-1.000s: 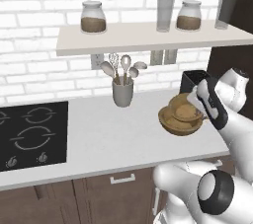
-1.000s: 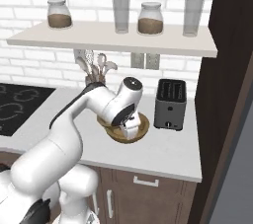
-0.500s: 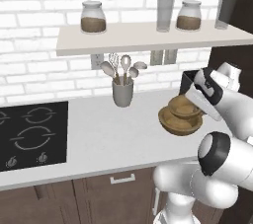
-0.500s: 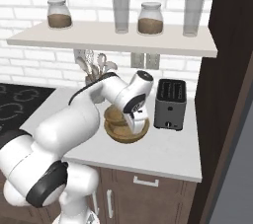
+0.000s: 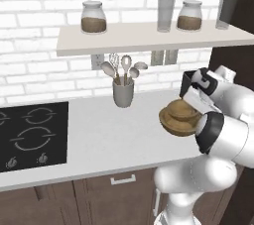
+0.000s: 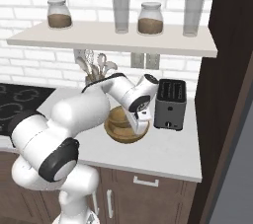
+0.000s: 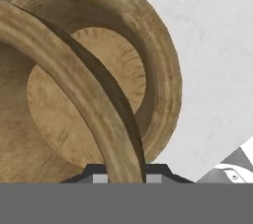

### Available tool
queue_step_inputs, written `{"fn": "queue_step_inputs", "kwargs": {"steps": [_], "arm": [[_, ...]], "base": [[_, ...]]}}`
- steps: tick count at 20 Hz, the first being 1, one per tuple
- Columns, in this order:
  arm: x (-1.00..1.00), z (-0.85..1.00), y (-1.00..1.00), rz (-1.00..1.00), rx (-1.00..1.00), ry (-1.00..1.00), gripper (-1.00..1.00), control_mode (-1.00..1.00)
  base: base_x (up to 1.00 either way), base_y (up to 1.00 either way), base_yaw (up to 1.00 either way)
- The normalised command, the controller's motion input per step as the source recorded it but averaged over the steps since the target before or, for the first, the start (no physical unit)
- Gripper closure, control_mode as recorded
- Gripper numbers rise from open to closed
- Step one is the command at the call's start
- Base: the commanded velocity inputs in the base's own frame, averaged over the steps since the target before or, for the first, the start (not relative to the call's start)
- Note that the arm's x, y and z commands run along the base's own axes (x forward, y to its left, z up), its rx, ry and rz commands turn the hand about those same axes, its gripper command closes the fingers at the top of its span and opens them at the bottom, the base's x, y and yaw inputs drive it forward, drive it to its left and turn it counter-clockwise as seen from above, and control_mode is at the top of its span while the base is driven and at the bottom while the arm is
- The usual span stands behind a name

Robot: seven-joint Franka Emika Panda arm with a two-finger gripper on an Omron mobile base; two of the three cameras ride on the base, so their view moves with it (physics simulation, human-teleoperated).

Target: Pick up the bowls on the counter and stack them on top of one another in the open cabinet. Place the smaller bowl on top of the larger bowl.

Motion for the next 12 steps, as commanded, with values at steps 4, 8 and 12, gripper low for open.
{"fn": "queue_step_inputs", "kwargs": {"steps": [4, 8, 12], "arm": [[0.24, -0.37, 0.03, 0.00, 0.01, 0.00, 1.00, -1.00], [0.21, -0.33, 0.05, 0.00, 0.01, 0.00, 1.00, -1.00], [0.19, -0.33, 0.05, 0.00, 0.00, 0.00, 1.00, -1.00]], "base": [[0.00, 0.00, 0.00], [0.00, 0.00, 0.00], [0.00, 0.00, 0.00]]}}
